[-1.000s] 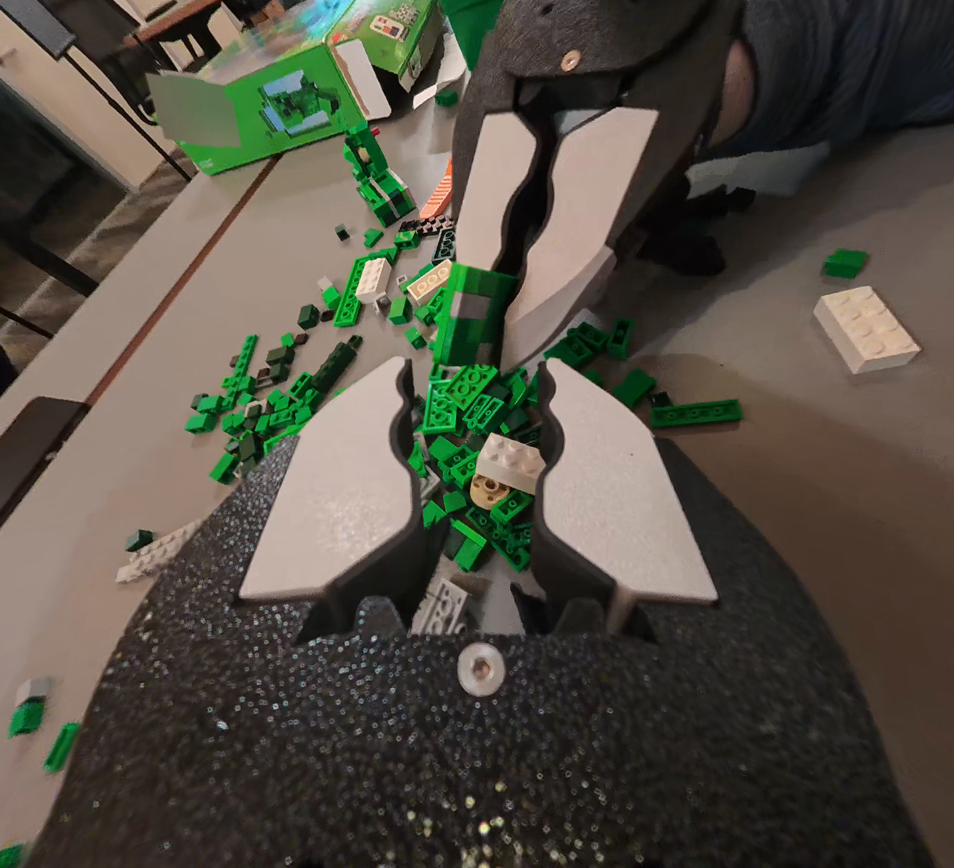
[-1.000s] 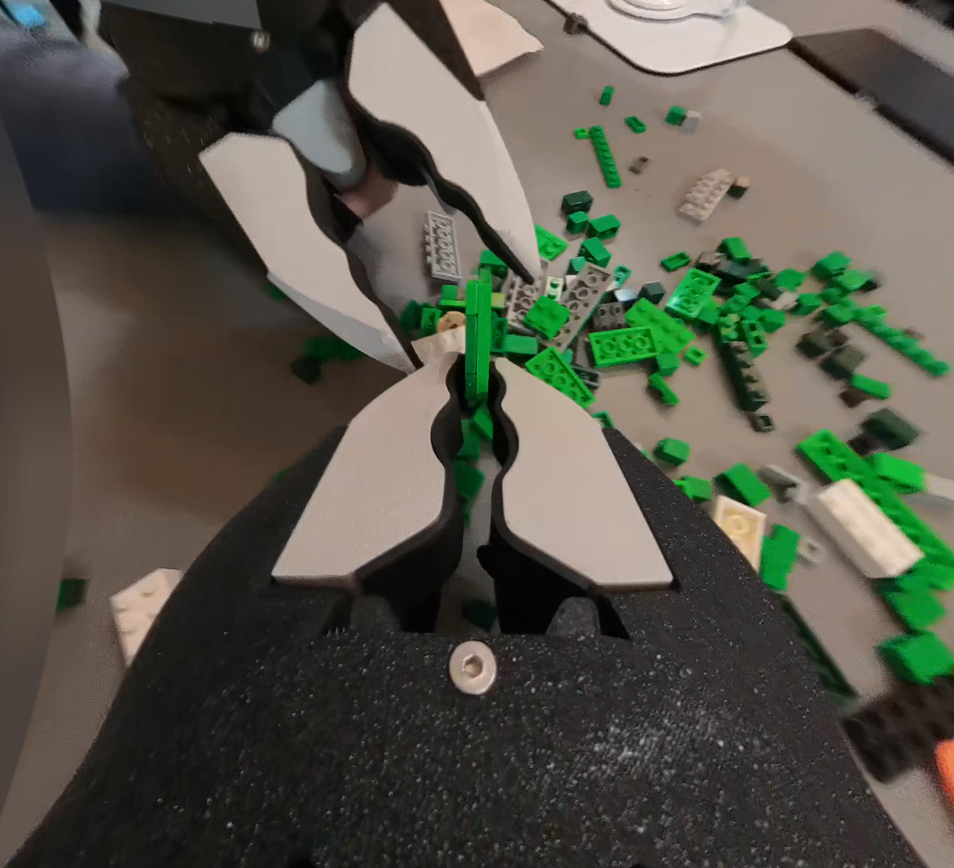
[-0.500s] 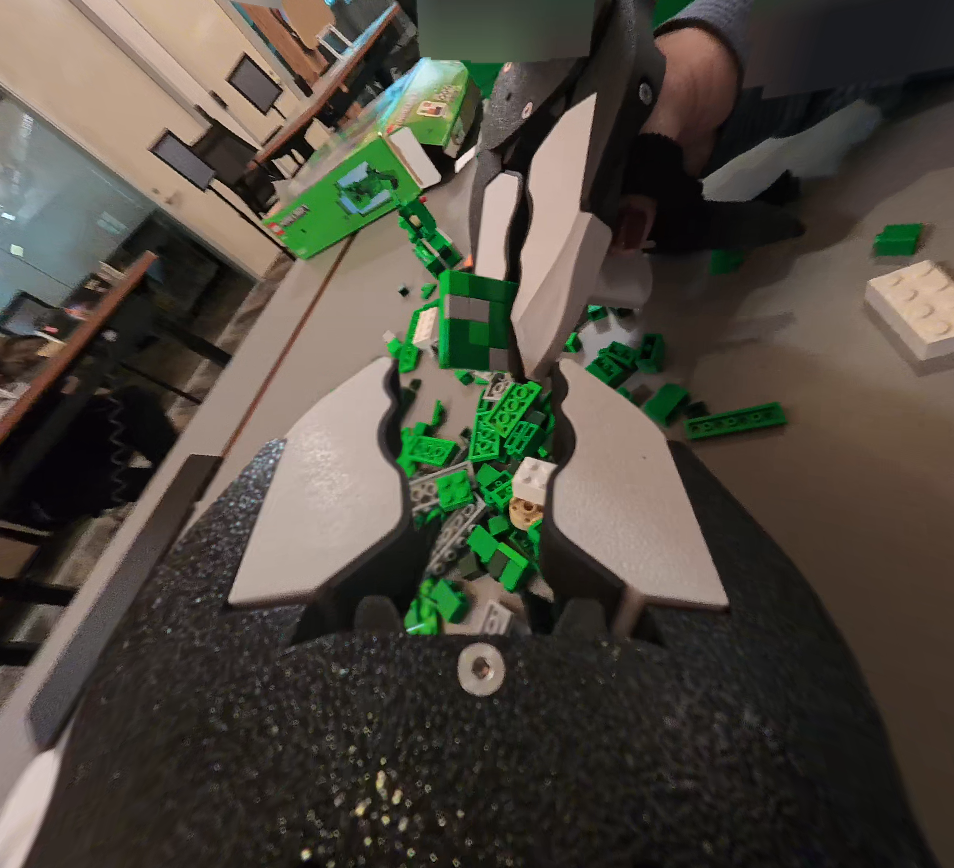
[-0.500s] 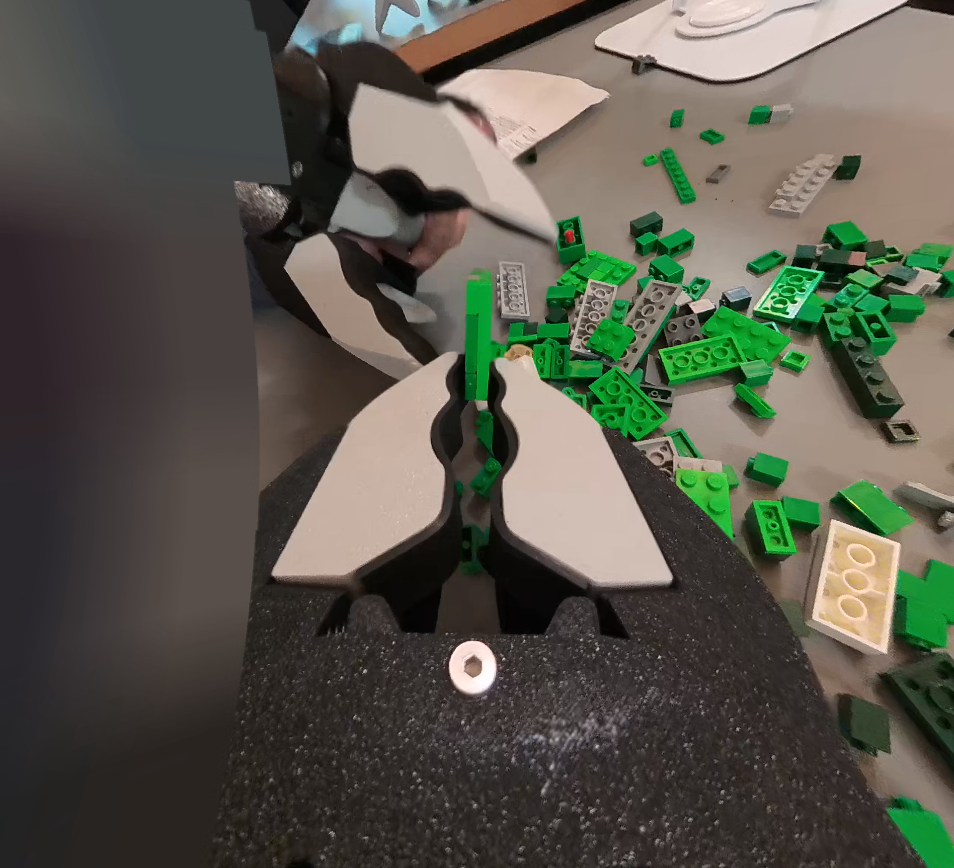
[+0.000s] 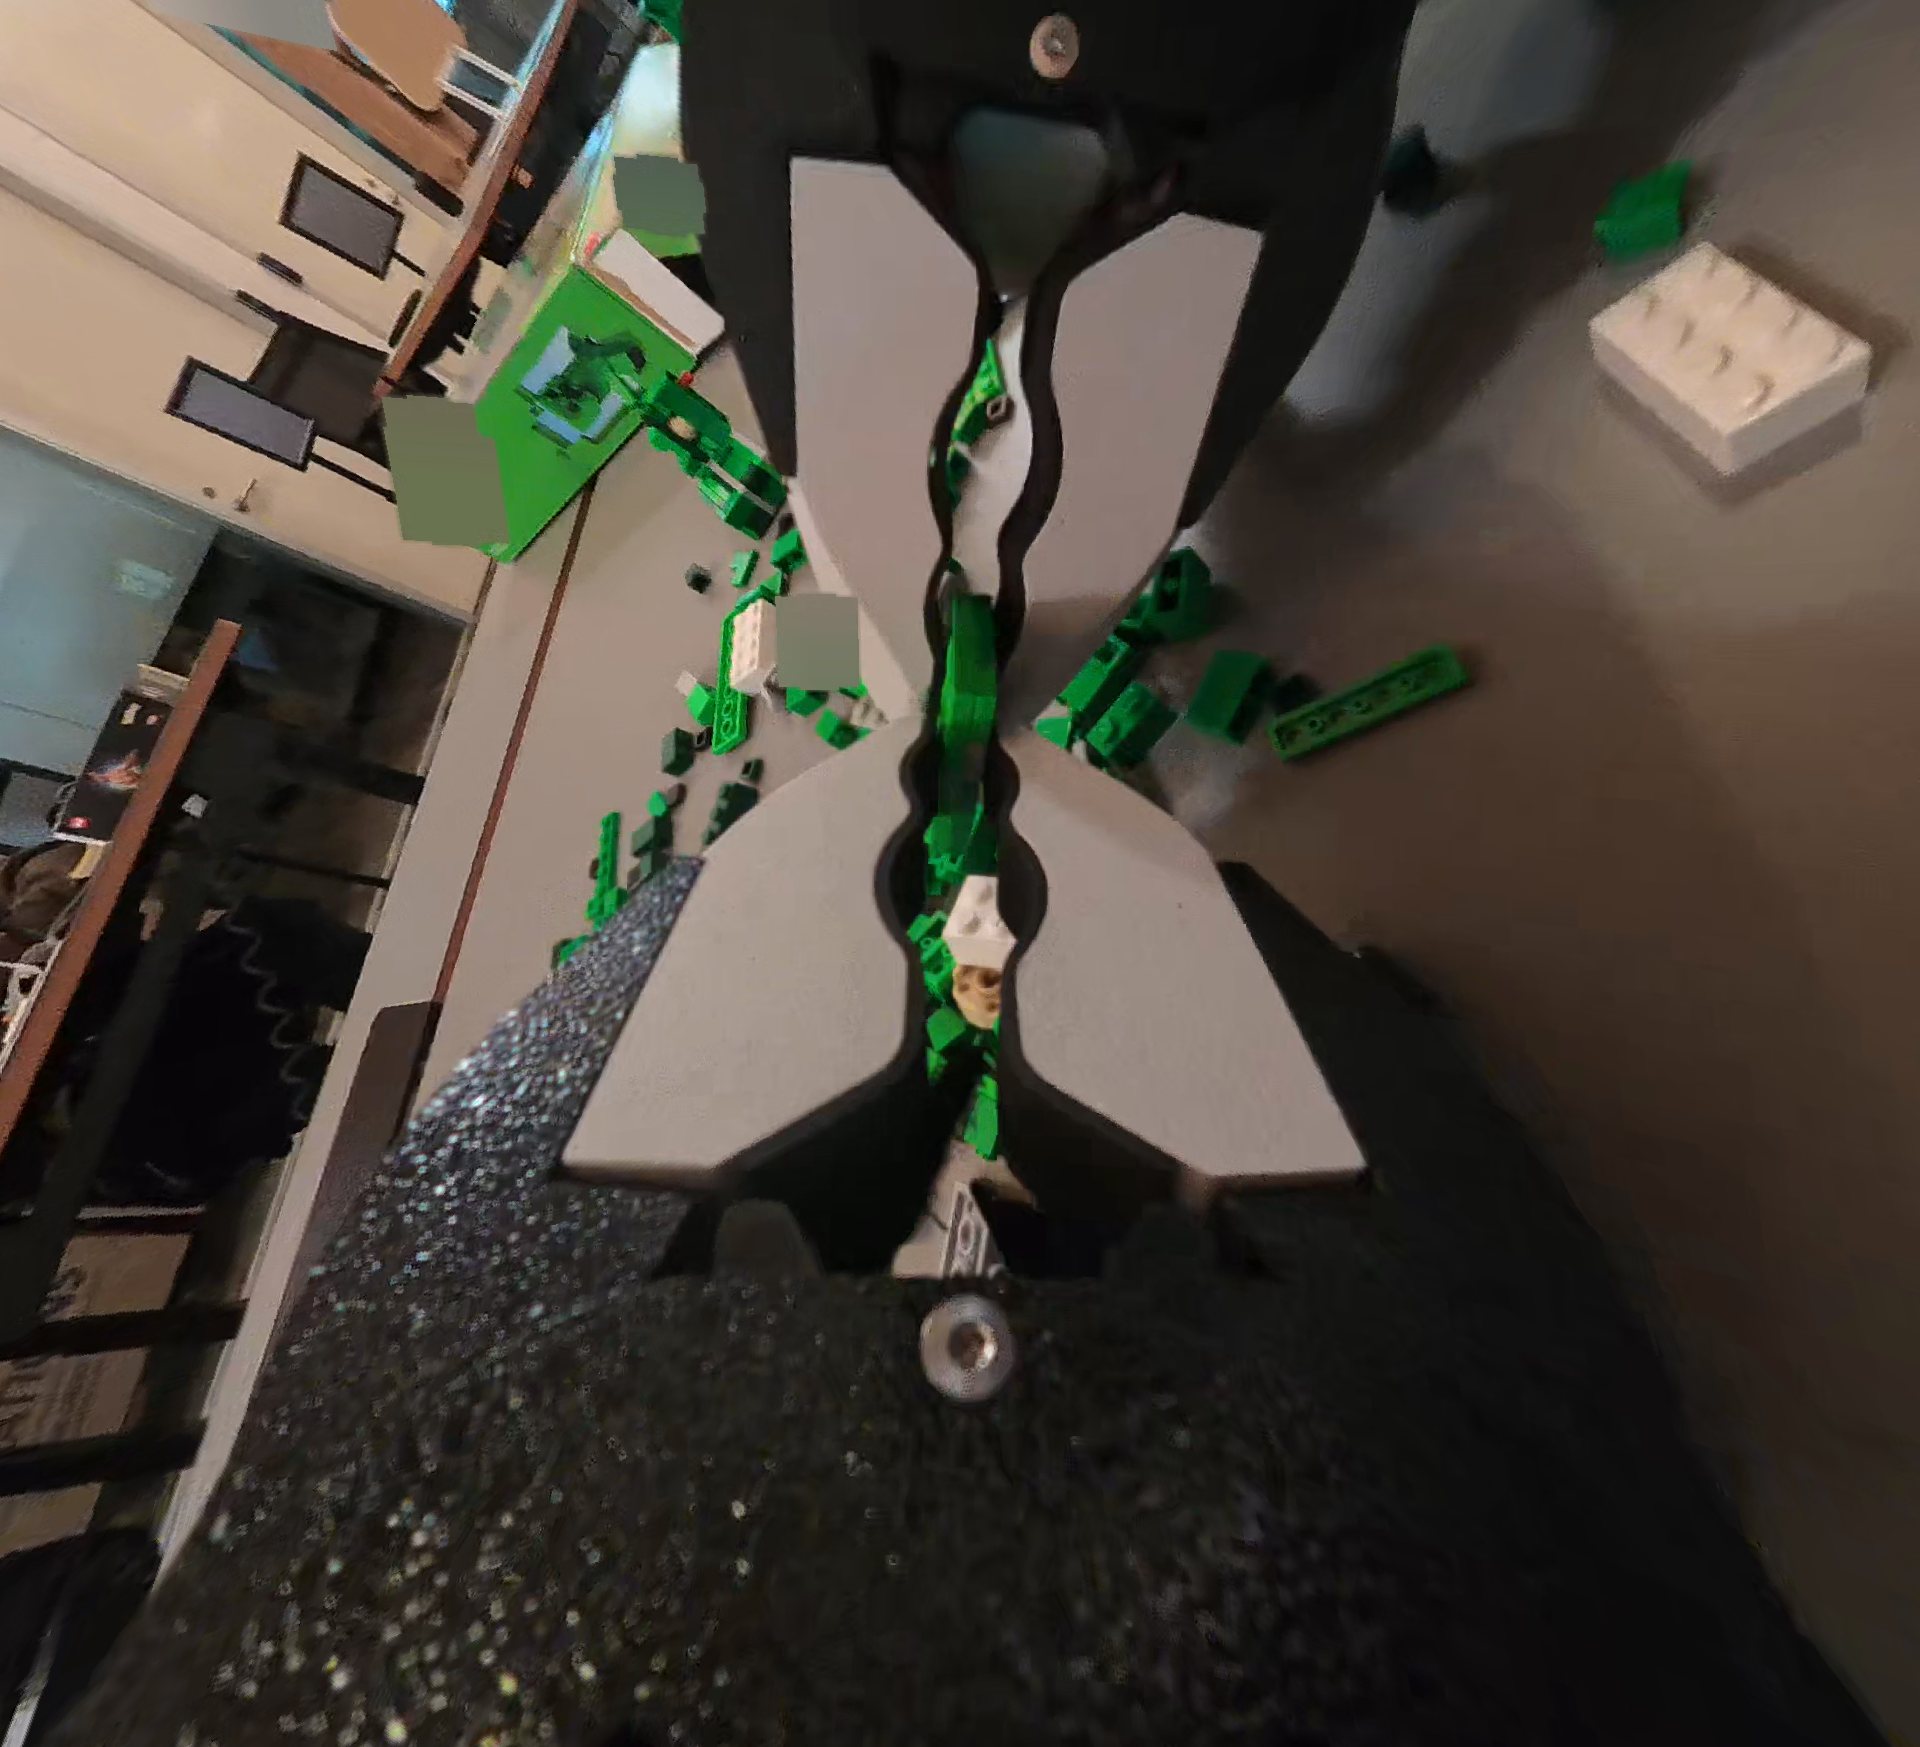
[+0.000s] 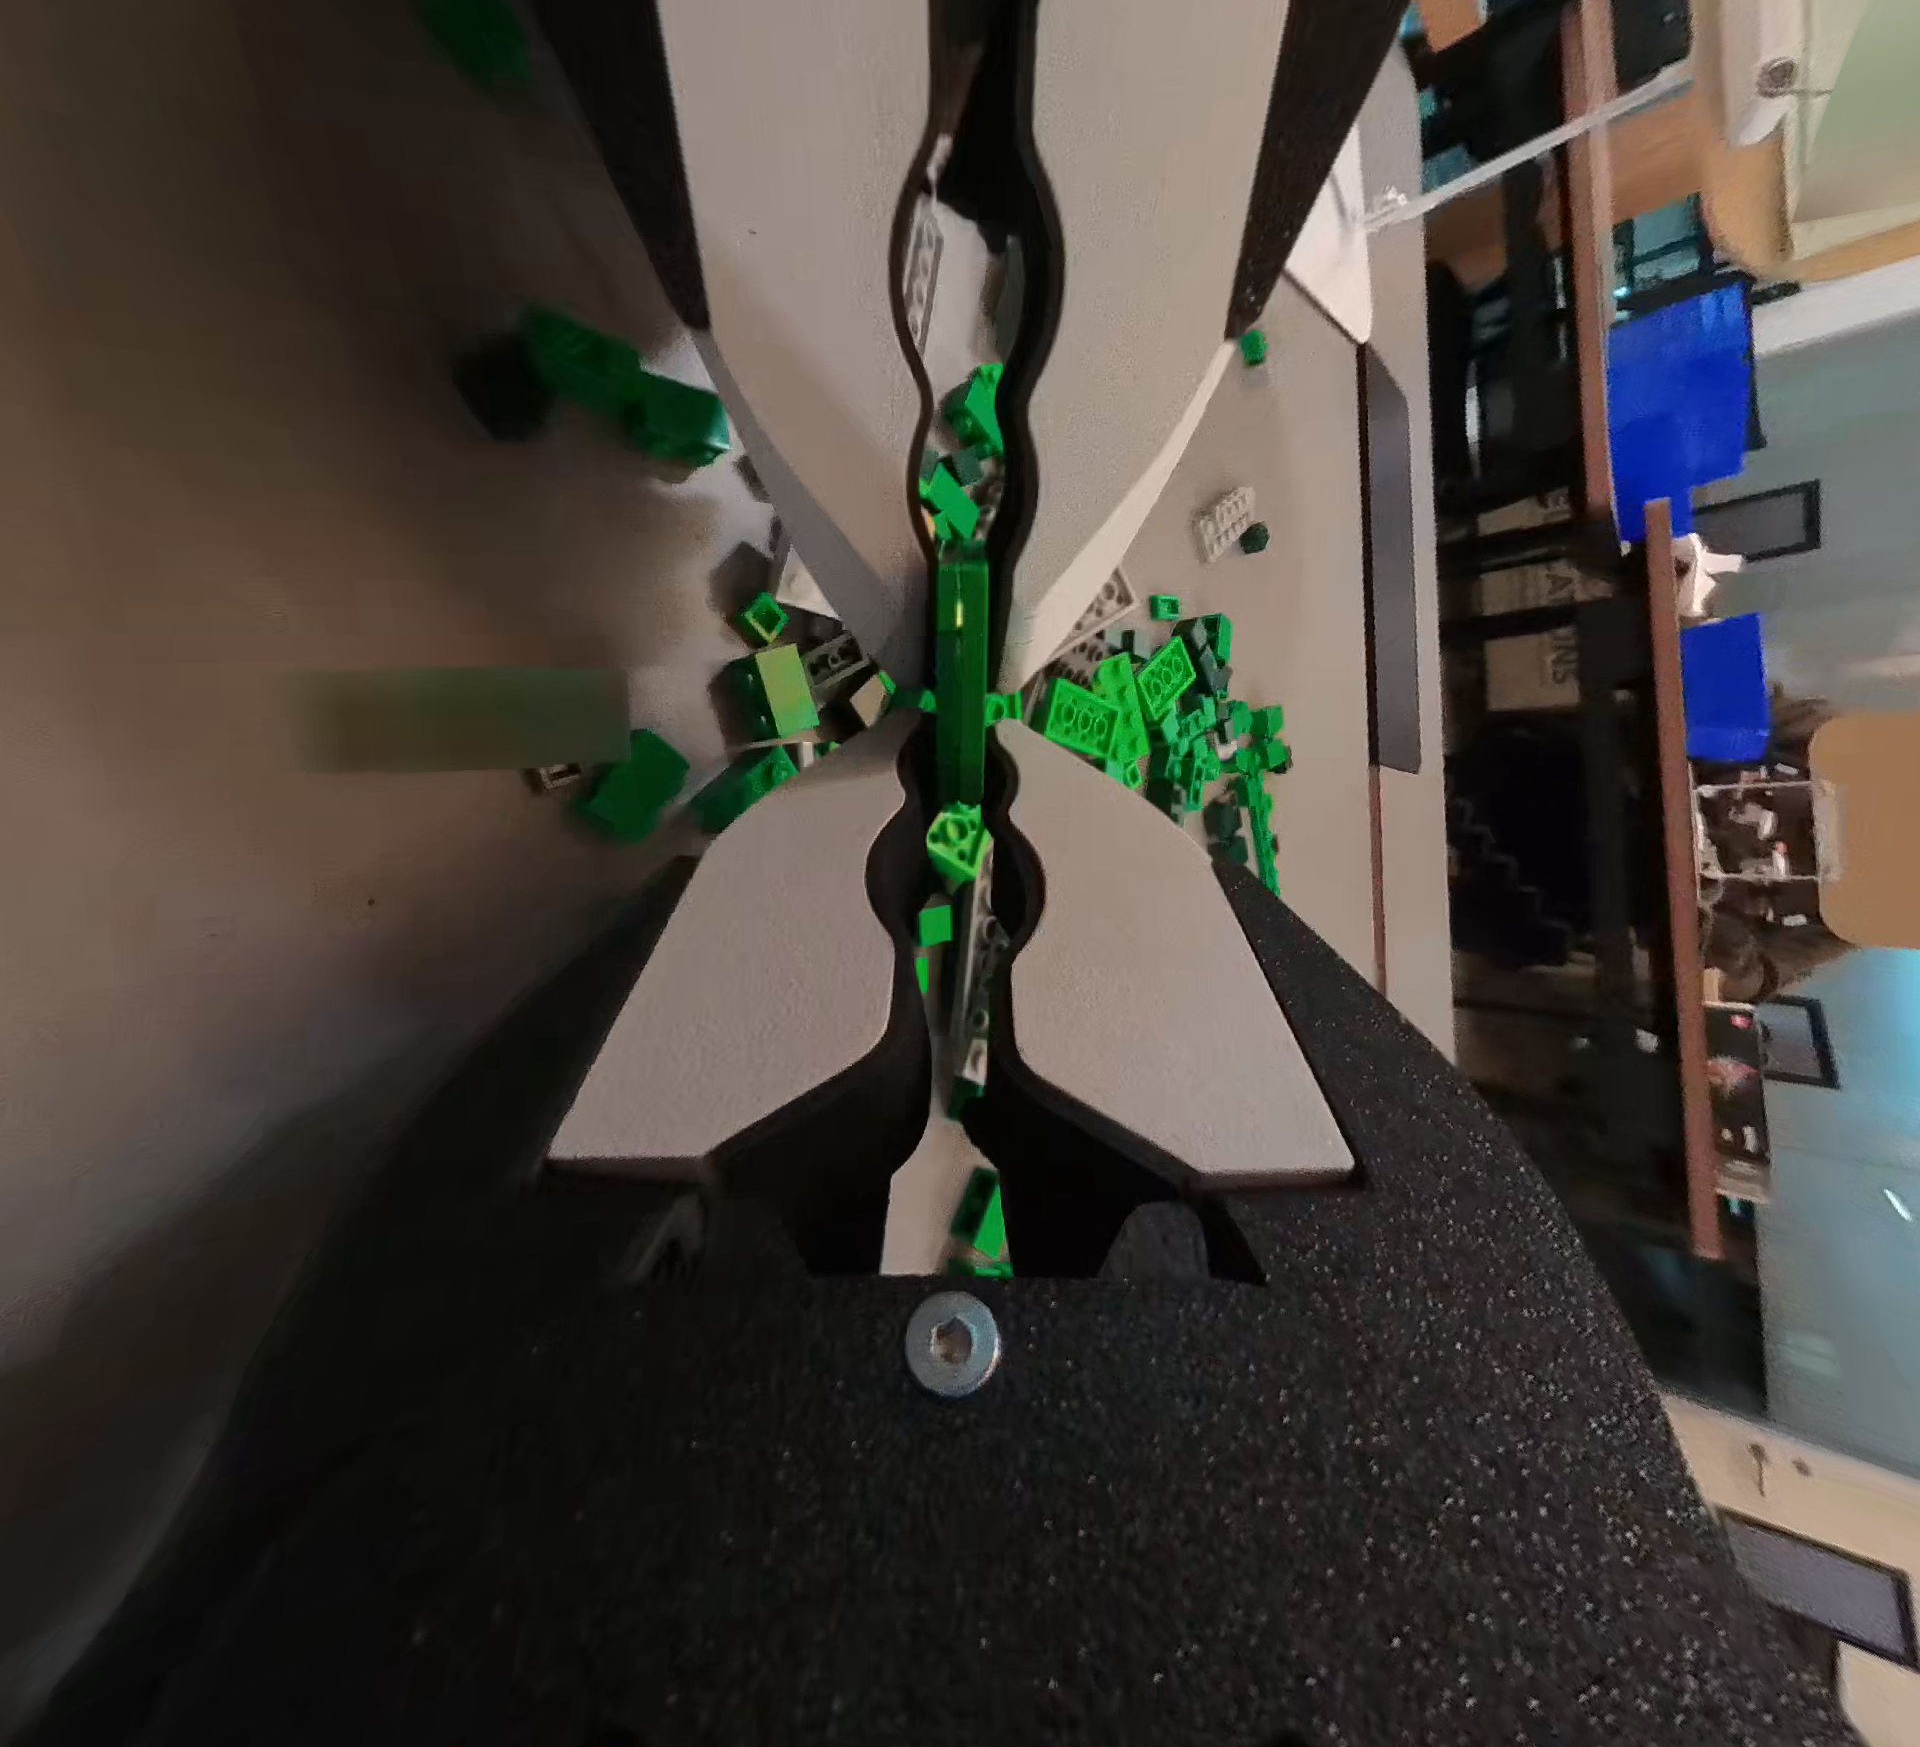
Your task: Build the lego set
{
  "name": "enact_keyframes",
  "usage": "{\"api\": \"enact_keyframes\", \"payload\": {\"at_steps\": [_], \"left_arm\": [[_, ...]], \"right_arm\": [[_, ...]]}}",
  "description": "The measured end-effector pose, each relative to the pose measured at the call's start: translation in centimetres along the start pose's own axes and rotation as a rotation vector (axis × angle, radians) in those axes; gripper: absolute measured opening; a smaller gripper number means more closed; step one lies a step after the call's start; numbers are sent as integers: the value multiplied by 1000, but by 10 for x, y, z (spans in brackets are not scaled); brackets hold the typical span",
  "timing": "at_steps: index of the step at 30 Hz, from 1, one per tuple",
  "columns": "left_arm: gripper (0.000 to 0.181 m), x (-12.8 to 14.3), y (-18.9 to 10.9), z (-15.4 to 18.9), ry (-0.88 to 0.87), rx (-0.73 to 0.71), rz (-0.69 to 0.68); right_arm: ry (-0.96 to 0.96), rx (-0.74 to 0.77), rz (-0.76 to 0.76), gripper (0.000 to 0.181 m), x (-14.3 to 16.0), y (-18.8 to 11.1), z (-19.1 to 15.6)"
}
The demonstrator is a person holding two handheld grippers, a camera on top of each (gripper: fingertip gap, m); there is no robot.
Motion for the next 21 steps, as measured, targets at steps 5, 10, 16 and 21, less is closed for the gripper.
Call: {"api": "enact_keyframes", "payload": {"at_steps": [5, 10, 16, 21], "left_arm": [[6, 7, 1, -18, -426, 35, 16], [6, 18, -10, -42, -1128, 265, 292], [6, 15, -4, -34, -1163, 338, 248], [6, 4, 1, -22, -1163, 402, 220]], "right_arm": [[-65, 185, -41, 37, 6, 2, 12], [-121, 355, -16, 59, 1, -5, 24], [-159, 416, 34, 70, -19, -5, 21], [-223, 433, -60, 41, -19, 2, 18]]}}
Point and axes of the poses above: each gripper's, where its closed fingertips meet, y out along the fingers, x out of its underside, z = x × y across the jaws, the point moved 5 cm from there along -y, back along the fingers, and after that the axes turned 5 degrees about -x, right-handed, at the moved point
